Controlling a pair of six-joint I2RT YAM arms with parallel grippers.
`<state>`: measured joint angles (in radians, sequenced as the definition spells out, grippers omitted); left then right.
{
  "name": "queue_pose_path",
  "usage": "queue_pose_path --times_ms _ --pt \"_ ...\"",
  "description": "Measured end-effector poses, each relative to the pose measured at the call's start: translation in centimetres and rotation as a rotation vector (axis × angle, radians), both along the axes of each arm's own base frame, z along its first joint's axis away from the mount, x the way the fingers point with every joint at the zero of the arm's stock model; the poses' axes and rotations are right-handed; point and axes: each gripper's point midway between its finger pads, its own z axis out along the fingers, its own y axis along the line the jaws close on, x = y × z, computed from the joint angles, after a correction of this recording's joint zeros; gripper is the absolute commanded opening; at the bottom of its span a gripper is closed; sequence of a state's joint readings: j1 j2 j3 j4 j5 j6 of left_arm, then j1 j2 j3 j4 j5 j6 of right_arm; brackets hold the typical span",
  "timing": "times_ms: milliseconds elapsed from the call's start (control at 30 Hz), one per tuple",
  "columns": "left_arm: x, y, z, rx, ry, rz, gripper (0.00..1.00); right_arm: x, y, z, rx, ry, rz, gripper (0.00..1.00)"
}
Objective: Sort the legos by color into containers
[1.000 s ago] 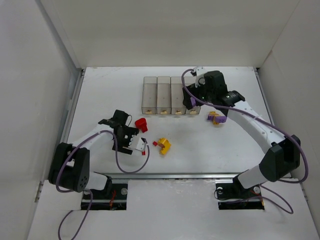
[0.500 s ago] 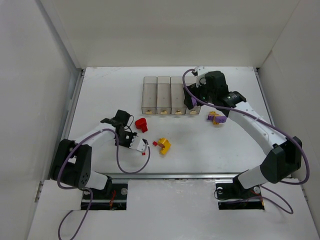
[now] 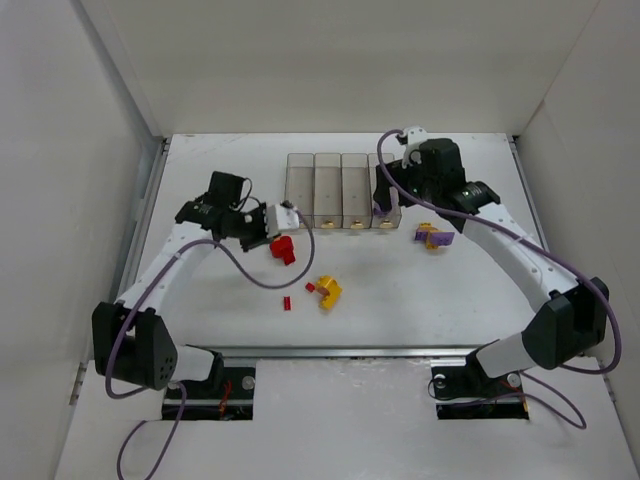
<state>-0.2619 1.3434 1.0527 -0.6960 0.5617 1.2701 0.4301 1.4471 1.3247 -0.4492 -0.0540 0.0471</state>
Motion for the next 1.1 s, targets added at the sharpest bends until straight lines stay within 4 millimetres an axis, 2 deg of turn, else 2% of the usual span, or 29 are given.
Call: queue_pose_path --times_ms 100,167,233,367,500,700,767,833,867,967,1000,1100 --pt "3.7 -2.2 5.1 -0.194 -0.07 0.184 0.0 0.5 -0.4 0.4 0.022 -0.009 -0.019 1.0" --pt "6.2 -3.3 7.0 -0.31 -0.072 0.309 0.0 0.7 -0.4 0.3 0.031 -0.013 -0.026 1.0" --pt "8.8 -4.2 7.8 -0.395 -0.047 0.42 0.0 0.6 -0.4 0.0 0.034 -0.007 -0.025 1.0" --pt "13.8 -5.4 6.6 -0.497 0.038 0.627 0.0 0.4 -0.4 -1.0 0.036 0.008 -0.025 1.0" --pt "16.1 -6.1 4.4 -0.539 0.133 0.766 0.0 -0.3 -0.9 -2.3 0.03 0.033 -0.027 1.0" --pt "20.5 -7.9 4.3 -0.59 0.19 0.877 0.0 -1.0 -1.5 -3.2 0.031 0.047 -0.039 1.0" --pt "21.9 -8.2 4.1 -0.59 0.189 0.904 0.05 -1.1 -1.8 -2.8 0.034 0.04 -0.043 1.0" --pt "22.4 -8.1 3.1 -0.573 0.189 0.933 0.13 -1.1 -2.2 -2.3 0.039 0.027 -0.052 1.0" --pt "22.4 -7.8 2.5 -0.557 0.195 0.948 0.21 -1.2 -2.3 -2.0 0.043 0.018 -0.055 1.0" --pt "22.3 -7.3 1.8 -0.532 0.19 0.977 0.28 -1.4 -2.8 -1.4 0.05 0.001 -0.063 1.0" --pt "22.4 -7.2 1.8 -0.53 0.185 0.984 0.35 -1.4 -2.8 -1.2 0.052 -0.002 -0.064 1.0" --pt "22.6 -6.9 1.8 -0.522 0.169 0.999 0.4 -1.4 -3.0 -1.1 0.053 -0.006 -0.068 1.0"
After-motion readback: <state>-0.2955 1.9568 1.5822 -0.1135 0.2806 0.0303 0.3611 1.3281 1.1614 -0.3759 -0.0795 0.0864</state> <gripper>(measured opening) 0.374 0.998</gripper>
